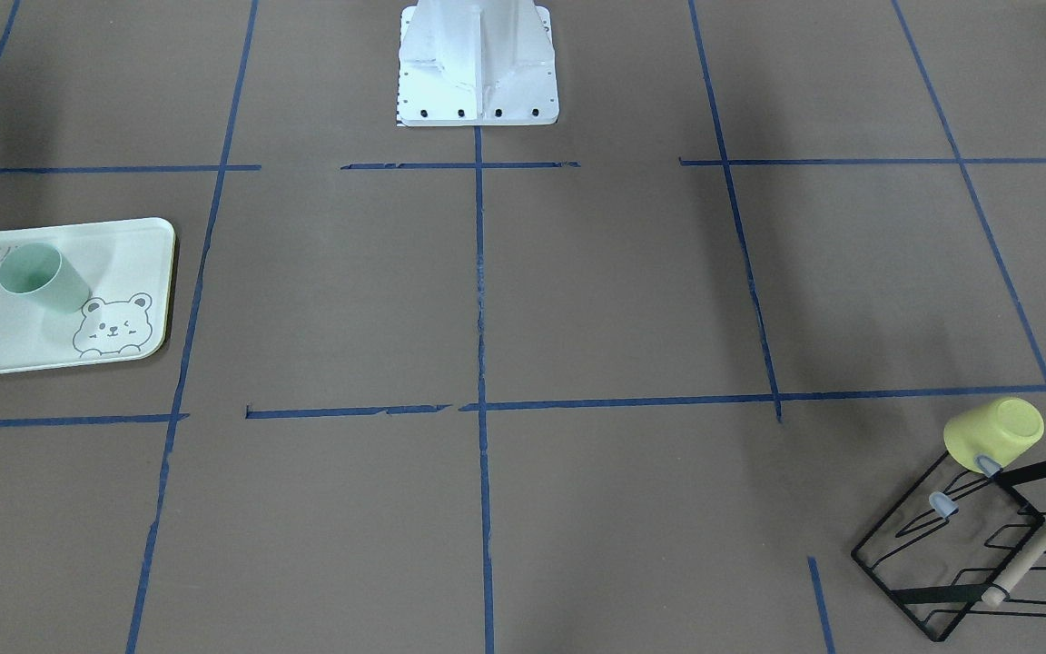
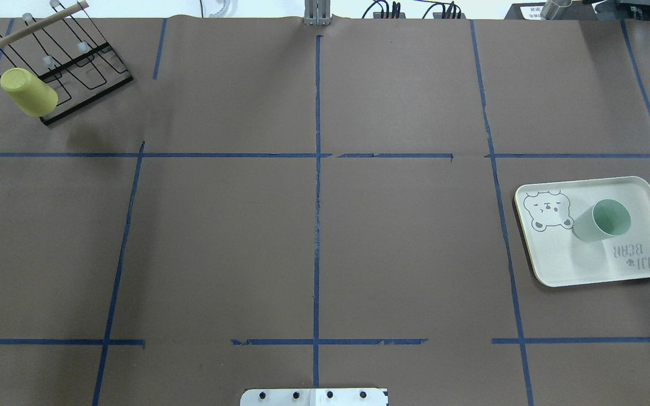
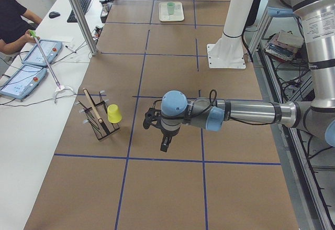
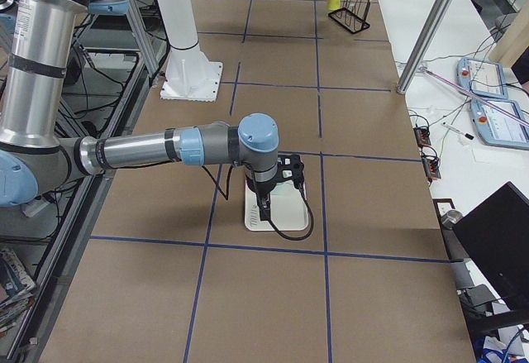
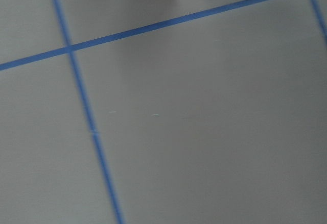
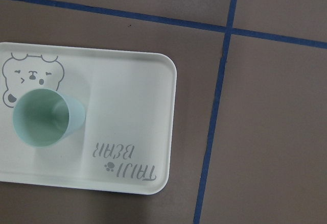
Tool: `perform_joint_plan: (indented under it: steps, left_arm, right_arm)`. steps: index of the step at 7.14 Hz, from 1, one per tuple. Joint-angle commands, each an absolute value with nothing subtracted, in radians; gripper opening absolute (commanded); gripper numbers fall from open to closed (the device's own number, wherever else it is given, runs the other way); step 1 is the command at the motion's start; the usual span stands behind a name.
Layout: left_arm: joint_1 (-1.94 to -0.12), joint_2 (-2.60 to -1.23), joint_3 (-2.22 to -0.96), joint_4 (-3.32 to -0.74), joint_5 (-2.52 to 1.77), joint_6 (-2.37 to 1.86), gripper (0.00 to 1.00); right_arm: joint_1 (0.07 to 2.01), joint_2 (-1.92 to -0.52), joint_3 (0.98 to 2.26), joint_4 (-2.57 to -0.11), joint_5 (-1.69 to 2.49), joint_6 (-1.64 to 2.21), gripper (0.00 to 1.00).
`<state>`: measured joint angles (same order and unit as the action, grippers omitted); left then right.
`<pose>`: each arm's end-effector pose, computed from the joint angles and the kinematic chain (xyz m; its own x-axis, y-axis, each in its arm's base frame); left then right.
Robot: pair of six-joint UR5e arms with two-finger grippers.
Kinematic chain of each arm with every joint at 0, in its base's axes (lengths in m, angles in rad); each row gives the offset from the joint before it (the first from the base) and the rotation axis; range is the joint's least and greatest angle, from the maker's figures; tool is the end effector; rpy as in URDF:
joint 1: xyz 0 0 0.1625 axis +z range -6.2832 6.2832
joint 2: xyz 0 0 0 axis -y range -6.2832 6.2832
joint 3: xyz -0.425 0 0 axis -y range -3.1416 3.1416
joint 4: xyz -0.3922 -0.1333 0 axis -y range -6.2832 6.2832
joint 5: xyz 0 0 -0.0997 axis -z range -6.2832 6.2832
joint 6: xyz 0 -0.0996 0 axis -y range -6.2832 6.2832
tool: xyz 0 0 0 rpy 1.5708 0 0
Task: Left arm grabs green cup and hands to right arm on tray
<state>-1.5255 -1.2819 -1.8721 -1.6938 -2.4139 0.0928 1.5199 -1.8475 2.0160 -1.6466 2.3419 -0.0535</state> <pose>-0.0417 -0.3811 0.6172 0.6529 0.2220 -0.7242 -0.1058 0.9734 0.2030 0.0447 -0.3792 0.5675 0.7092 -0.1539 0.6880 0.0887 0.9876 0.1295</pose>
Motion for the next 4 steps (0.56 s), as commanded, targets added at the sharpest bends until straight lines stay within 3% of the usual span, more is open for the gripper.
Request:
perform_joint_plan:
  steps: [1, 4]
  left_arm:
    - [-1.548, -1.318, -1.859, -1.573, -2.421, 0.114, 1.00]
    - [-1.548, -1.433, -1.845, -1.364, -2.428, 0.115, 1.00]
  right_arm:
    - [1.519, -1.870, 2.019, -1.649, 2.313, -0.054, 1.00]
    - [1.493, -1.876, 2.016, -1.655, 2.240, -0.055, 1.00]
